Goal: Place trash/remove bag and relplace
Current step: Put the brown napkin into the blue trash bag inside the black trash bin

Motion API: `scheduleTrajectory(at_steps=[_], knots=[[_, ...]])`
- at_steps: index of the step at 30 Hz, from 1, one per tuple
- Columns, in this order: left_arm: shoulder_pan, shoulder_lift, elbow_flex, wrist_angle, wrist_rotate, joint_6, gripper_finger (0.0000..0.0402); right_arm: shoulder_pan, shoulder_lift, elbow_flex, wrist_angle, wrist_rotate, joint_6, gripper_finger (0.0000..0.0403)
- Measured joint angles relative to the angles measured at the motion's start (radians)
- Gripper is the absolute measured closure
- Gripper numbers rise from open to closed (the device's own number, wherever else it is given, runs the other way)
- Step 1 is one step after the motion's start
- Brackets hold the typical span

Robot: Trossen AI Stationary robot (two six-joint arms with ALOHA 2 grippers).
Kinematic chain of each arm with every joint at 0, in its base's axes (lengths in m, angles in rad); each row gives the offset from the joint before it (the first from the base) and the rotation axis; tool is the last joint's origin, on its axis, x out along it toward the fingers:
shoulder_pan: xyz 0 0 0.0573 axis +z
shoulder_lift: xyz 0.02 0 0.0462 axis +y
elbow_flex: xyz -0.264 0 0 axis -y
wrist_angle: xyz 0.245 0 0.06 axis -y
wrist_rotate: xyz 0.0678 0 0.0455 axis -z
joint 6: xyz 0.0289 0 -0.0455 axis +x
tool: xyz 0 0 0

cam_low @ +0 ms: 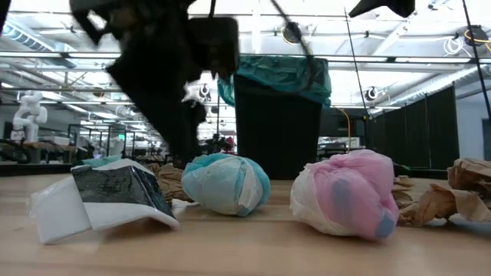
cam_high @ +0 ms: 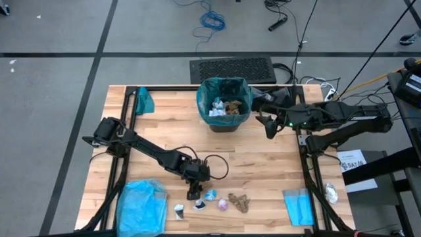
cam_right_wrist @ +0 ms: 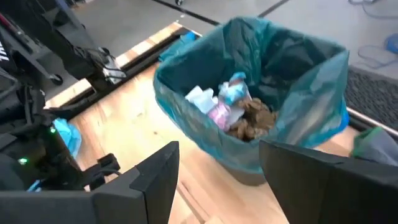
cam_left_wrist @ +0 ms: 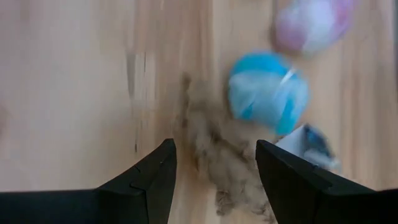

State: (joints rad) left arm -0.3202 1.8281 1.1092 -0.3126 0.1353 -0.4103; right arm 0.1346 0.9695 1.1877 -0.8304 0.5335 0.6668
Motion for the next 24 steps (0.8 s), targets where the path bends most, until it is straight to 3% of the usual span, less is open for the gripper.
scheduleTrajectory(at_steps=[8,10,14,15,19,24], knots=[[0.000,0.005,-0.068,0.068,0.026,-0.056,0.0206,0.054,0.000,0.000,-0.020,0.077,0.043,0.0190],[-0.001,0.005,-0.069,0.075,0.025,-0.057,0.0246,0.064,0.000,0.000,-0.020,0.089,0.054,0.0190],[0.014,0.003,-0.070,0.072,0.055,-0.063,0.0372,0.092,0.000,0.000,-0.021,0.094,0.073,0.0190],[0.023,-0.008,-0.070,0.061,0.077,-0.066,0.0385,0.103,0.000,0.000,-0.022,0.094,0.078,0.0190],[0.048,-0.122,-0.037,-0.016,0.088,-0.045,0.0398,0.166,0.001,0.000,-0.052,0.091,0.120,0.0190],[0.114,-0.309,0.060,-0.128,-0.017,0.041,0.0400,0.244,0.027,0.000,-0.100,0.091,0.194,0.0190]])
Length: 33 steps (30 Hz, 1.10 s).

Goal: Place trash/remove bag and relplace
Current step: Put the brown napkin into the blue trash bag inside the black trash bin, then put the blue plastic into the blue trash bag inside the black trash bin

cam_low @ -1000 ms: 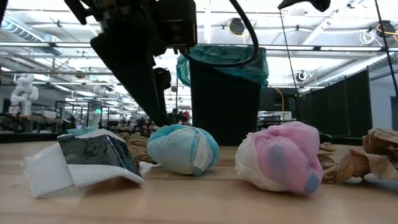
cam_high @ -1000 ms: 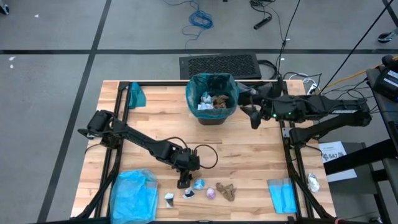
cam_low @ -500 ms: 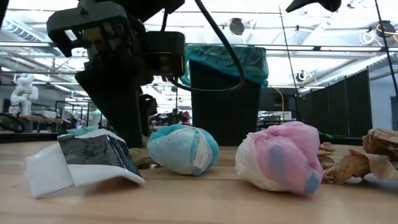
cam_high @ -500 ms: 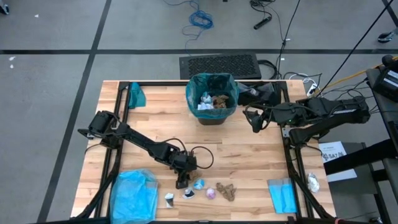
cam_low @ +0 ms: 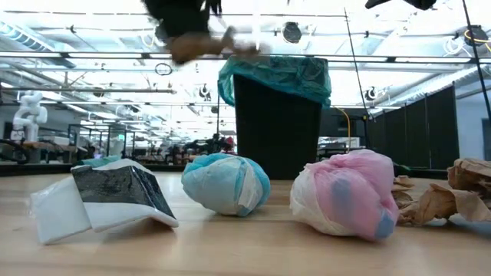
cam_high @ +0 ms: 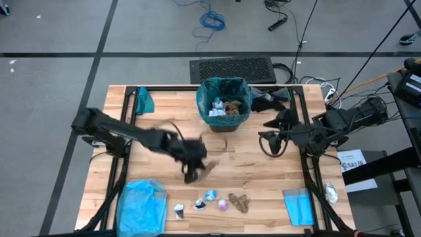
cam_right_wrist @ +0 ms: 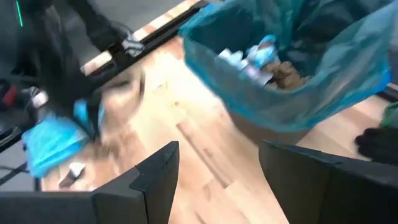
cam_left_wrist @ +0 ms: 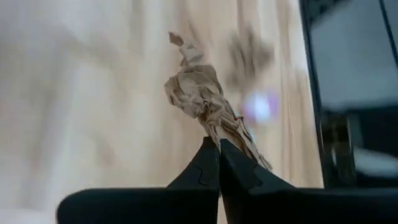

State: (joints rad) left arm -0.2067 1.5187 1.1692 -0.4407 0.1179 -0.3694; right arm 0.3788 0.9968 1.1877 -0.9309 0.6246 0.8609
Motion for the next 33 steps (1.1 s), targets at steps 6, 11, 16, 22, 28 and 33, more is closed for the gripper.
scheduleTrajectory(at_steps=[6,11,16,22,28,33], knots=[[0.159,-0.127,0.140,-0.030,-0.095,0.172,0.0400,0.061,0.088,0.000,0.028,0.002,0.018,0.0190],[0.341,-0.119,0.236,-0.048,-0.088,0.305,0.0401,0.103,0.186,0.000,0.102,-0.001,0.014,0.0190],[0.514,-0.041,0.271,-0.050,0.043,0.358,0.0401,0.133,0.297,0.000,0.188,-0.012,-0.028,0.0190],[0.626,0.061,0.305,-0.053,0.221,0.503,0.0377,0.134,0.455,0.000,0.344,-0.134,-0.182,0.0188],[0.660,0.059,0.362,-0.056,0.305,0.541,0.0283,0.123,0.612,0.000,0.509,-0.273,-0.269,0.0170],[0.665,-0.004,0.468,-0.222,0.305,0.494,0.0205,0.108,0.721,0.000,0.647,-0.386,-0.299,0.0166]])
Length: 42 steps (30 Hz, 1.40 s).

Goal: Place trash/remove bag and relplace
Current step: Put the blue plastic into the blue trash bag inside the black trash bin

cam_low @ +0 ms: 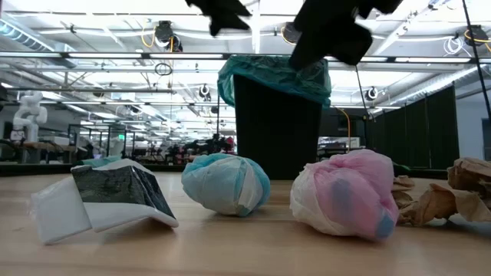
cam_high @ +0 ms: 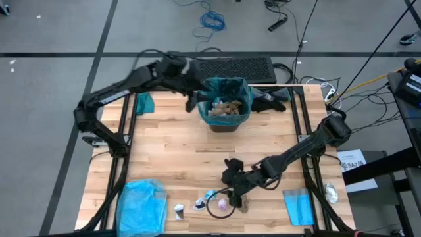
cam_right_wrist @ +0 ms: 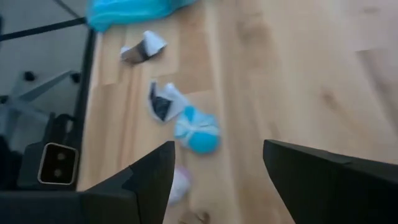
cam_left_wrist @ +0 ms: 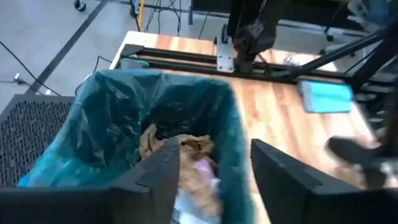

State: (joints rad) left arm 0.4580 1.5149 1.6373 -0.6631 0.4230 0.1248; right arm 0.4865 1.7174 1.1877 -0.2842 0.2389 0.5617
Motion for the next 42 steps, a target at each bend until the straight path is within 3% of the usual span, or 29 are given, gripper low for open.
scheduleTrajectory(at_steps=[4,10,26,29,34,38,42], knots=[[-0.038,-0.069,0.064,-0.205,-0.004,-0.022,0.0185,-0.009,0.068,0.000,0.090,-0.077,-0.013,0.0166],[-0.169,-0.174,0.068,-0.403,-0.087,-0.091,0.0197,-0.010,0.148,0.000,0.182,-0.142,-0.040,0.0165],[-0.553,-0.297,0.068,-0.458,-0.414,-0.374,0.0213,-0.102,0.345,0.000,0.366,-0.223,-0.002,0.0171],[-0.596,-0.297,0.068,-0.502,-0.470,-0.402,0.0213,-0.110,0.366,0.004,0.375,-0.249,0.073,0.0220],[-0.647,-0.297,0.057,-0.514,-0.531,-0.435,0.0213,-0.112,0.347,0.000,0.393,-0.247,0.088,0.0372],[-0.670,-0.291,0.057,-0.513,-0.577,-0.452,0.0213,-0.136,0.242,-0.001,0.332,-0.202,0.117,0.0378],[-0.681,-0.279,0.057,-0.511,-0.598,-0.460,0.0213,-0.165,0.055,-0.001,0.227,-0.077,0.049,0.0378]])
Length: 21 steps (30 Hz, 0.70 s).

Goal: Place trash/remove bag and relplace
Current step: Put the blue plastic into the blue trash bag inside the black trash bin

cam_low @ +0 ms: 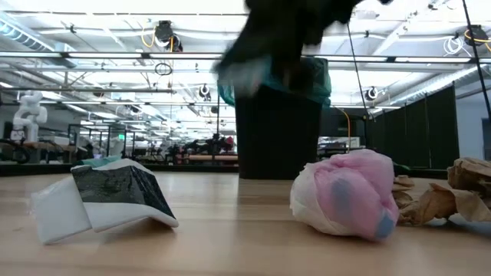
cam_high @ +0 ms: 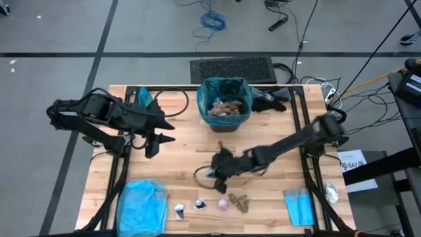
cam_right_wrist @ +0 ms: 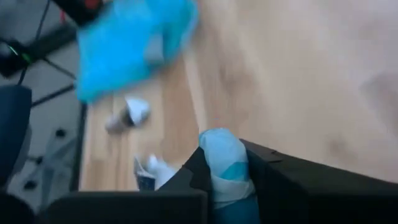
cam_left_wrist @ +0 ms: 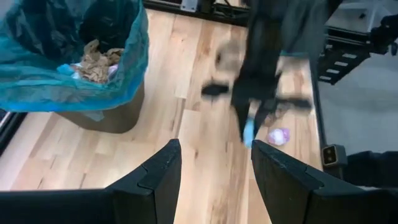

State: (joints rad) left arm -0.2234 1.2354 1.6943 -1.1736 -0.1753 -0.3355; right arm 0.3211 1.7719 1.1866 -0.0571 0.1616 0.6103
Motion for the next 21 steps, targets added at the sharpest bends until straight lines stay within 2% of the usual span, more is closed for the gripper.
scheduleTrajectory(at_steps=[6,9,12,15,17,21], knots=[[-0.021,0.058,0.000,0.009,-0.009,0.000,0.0213,-0.138,-0.311,0.001,-0.154,0.150,-0.174,0.0381],[-0.048,0.110,-0.005,0.013,-0.010,0.000,0.0213,-0.255,-0.414,0.002,-0.190,0.150,-0.241,0.0381],[-0.084,0.155,-0.058,0.016,-0.010,-0.005,0.0213,-0.387,-0.456,0.002,-0.214,0.137,-0.302,0.0381],[-0.116,0.185,-0.161,0.071,-0.010,-0.042,0.0213,-0.525,-0.444,0.001,-0.224,0.032,-0.320,0.0381],[-0.133,0.199,-0.248,0.172,-0.008,-0.055,0.0213,-0.596,-0.422,0.001,-0.220,-0.030,-0.353,0.0372],[-0.153,0.210,-0.407,0.453,0.055,-0.077,0.0213,-0.701,-0.386,0.000,-0.189,-0.230,-0.418,0.0283]])
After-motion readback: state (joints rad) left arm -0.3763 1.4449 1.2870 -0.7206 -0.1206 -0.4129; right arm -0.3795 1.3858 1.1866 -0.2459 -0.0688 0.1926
